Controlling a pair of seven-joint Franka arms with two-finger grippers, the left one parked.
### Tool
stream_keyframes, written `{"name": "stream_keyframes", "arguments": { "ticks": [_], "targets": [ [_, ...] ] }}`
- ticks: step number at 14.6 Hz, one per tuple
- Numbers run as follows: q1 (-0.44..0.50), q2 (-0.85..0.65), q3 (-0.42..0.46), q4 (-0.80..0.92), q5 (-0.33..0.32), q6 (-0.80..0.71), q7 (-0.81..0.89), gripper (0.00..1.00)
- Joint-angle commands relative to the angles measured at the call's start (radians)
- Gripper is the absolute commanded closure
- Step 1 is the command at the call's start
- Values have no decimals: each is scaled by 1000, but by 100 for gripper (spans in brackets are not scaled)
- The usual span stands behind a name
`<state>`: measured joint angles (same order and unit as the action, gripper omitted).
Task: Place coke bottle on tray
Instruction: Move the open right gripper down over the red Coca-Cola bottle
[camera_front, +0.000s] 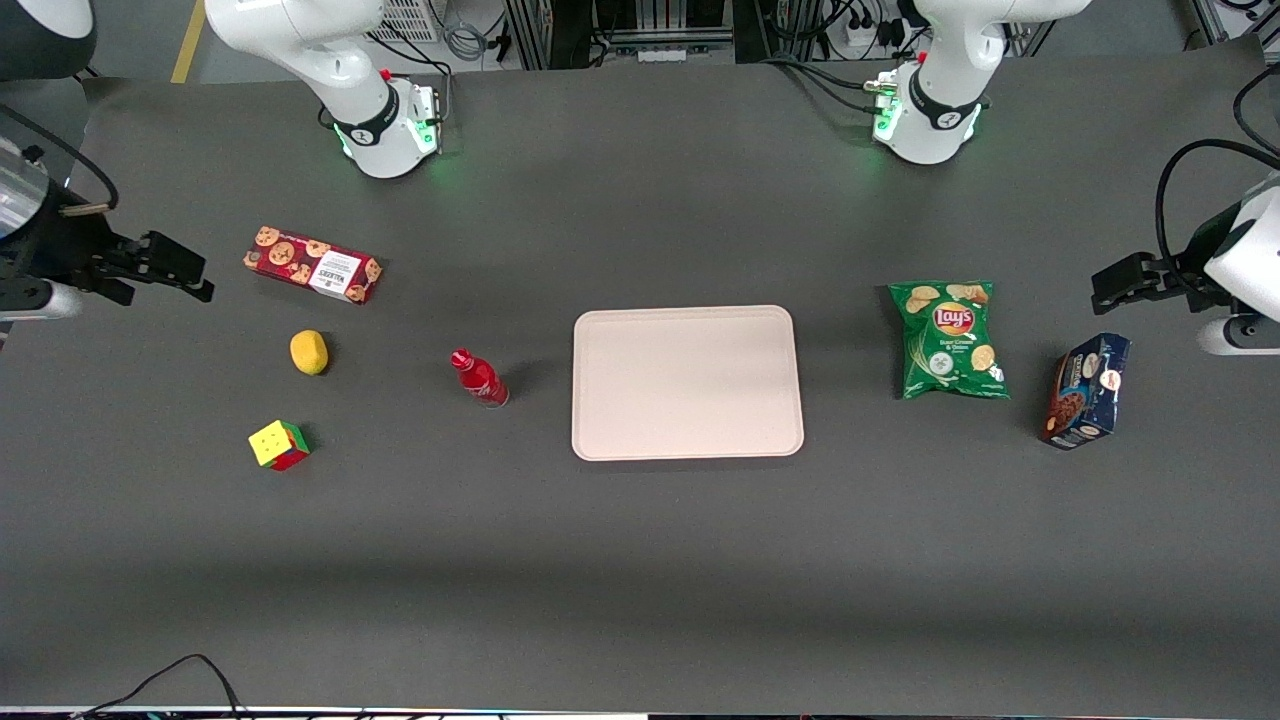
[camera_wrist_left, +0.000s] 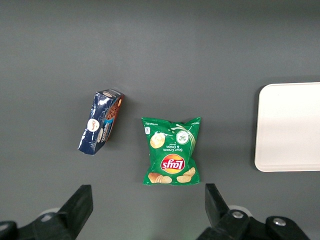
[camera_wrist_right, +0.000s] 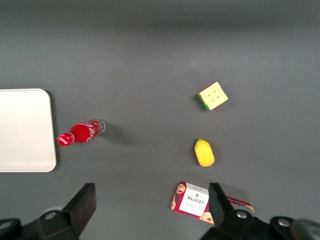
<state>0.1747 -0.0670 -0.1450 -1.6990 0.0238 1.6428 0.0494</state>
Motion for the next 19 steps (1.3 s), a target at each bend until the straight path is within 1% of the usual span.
{"name": "stream_keyframes", "arguments": {
  "ticks": [1,3,7,9,12,15,17,19],
  "targets": [
    [9,45,115,28,-10,-8,163,0],
    [9,75,191,32,-7,8,248,0],
    [9,174,346,24,-4,95,409,0],
    [9,232,387,19,-8,143,441,0],
    [9,291,412,-23,-12,233,443,0],
    [11,303,417,-140,-18,377,440,0],
    [9,308,418,-224,-59,466,440,0],
    [9,315,418,-269,-87,497,434,0]
  ]
}}
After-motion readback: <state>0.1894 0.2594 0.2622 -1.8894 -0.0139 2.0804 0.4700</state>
